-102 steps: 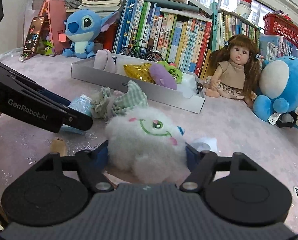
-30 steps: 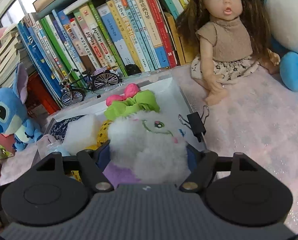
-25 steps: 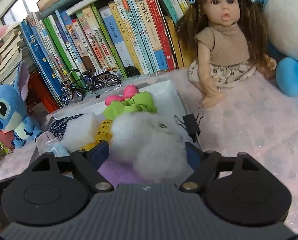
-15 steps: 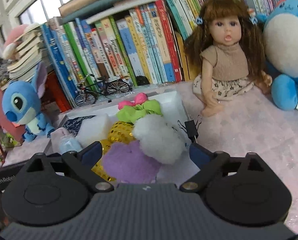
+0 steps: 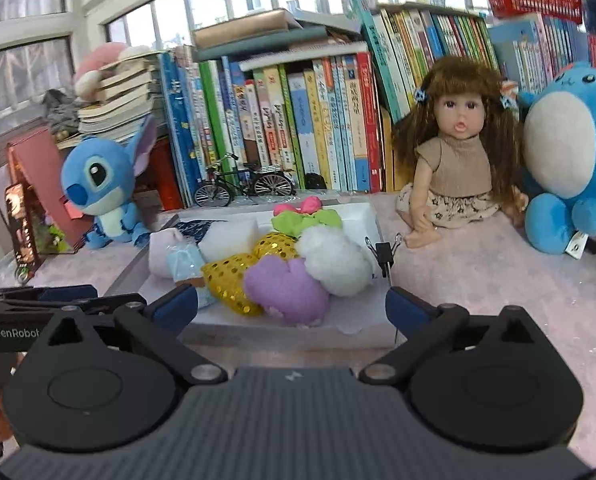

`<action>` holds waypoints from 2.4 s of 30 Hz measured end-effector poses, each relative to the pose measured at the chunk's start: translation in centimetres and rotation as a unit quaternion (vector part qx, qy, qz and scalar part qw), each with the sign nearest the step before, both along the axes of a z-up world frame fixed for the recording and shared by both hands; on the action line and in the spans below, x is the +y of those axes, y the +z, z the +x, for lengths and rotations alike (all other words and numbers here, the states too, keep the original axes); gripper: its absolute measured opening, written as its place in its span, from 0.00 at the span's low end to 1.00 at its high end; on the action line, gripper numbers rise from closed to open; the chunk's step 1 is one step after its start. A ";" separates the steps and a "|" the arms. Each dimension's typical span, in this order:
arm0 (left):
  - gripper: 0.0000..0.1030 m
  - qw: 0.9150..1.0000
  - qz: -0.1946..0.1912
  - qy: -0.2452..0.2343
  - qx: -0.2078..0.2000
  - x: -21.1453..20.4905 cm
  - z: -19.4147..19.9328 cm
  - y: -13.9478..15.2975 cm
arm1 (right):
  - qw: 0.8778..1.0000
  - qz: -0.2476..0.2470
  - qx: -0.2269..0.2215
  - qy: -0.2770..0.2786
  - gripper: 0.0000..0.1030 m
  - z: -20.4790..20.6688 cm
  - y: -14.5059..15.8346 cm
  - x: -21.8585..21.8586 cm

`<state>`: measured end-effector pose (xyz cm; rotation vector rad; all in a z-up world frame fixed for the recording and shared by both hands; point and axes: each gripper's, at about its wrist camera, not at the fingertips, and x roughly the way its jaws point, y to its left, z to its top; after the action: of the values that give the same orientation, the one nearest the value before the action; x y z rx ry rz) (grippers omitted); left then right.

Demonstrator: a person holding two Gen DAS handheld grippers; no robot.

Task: Organize soft objects
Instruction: 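Release the packet into the tray with the left tool while the right tool releases the white plush, then move the left tool to the beige cork cylinder while the right tool moves to the string-tied packet, then grasp the beige cork cylinder with the left tool while the right tool grasps the string-tied packet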

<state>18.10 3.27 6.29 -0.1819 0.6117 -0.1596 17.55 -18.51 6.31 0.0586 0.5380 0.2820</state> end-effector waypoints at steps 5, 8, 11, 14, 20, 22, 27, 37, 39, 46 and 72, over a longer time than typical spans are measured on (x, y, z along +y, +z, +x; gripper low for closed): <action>0.84 1.000 0.004 -0.018 -0.010 -0.5 -2.2 0.1 | 0.999 -0.016 -0.027 0.012 1.00 -2.7 0.2 0.0; 0.84 0.999 0.002 -0.028 -0.016 -0.6 -3.6 0.1 | 0.999 -0.018 -0.036 0.016 1.00 -3.9 0.2 -0.2; 0.84 0.999 0.000 -0.034 -0.017 -0.6 -4.8 0.0 | 0.999 -0.022 -0.044 0.018 1.00 -4.9 0.2 -0.3; 0.84 0.999 0.001 -0.039 -0.018 -0.6 -5.8 -0.1 | 0.998 -0.023 -0.050 0.020 1.00 -5.7 0.2 -0.4; 0.84 0.999 0.006 -0.049 -0.022 -0.6 -7.7 -0.5 | 0.998 -0.028 -0.054 0.026 1.00 -7.1 -0.5 -0.5; 0.84 0.998 0.007 -0.051 -0.024 -0.6 -8.2 -0.7 | 0.998 -0.033 -0.054 0.028 1.00 -7.6 -0.8 -0.4; 0.84 0.998 0.009 -0.053 -0.023 -0.6 -9.4 -1.3 | 0.996 -0.048 -0.064 0.033 1.00 -8.9 -1.5 -0.2; 0.85 0.997 0.025 -0.063 -0.025 -1.1 -11.7 -2.4 | 0.995 -0.063 -0.066 0.036 1.00 -10.8 -2.9 0.0; 0.85 0.998 0.024 -0.063 -0.022 -1.1 -12.0 -2.6 | 0.995 -0.066 -0.064 0.038 1.00 -11.1 -3.2 0.1; 0.85 0.998 0.024 -0.060 -0.011 -1.0 -12.6 -3.4 | 0.991 -0.099 -0.073 0.055 1.00 -12.5 -4.2 0.9; 0.85 0.994 0.033 -0.103 -0.006 -1.5 -16.7 -4.9 | 0.992 -0.106 -0.027 0.061 1.00 -15.9 -7.3 0.8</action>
<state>1.40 1.80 1.38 -0.0541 0.6233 -0.3388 1.66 -17.72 -0.99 -0.1879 0.5151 0.3429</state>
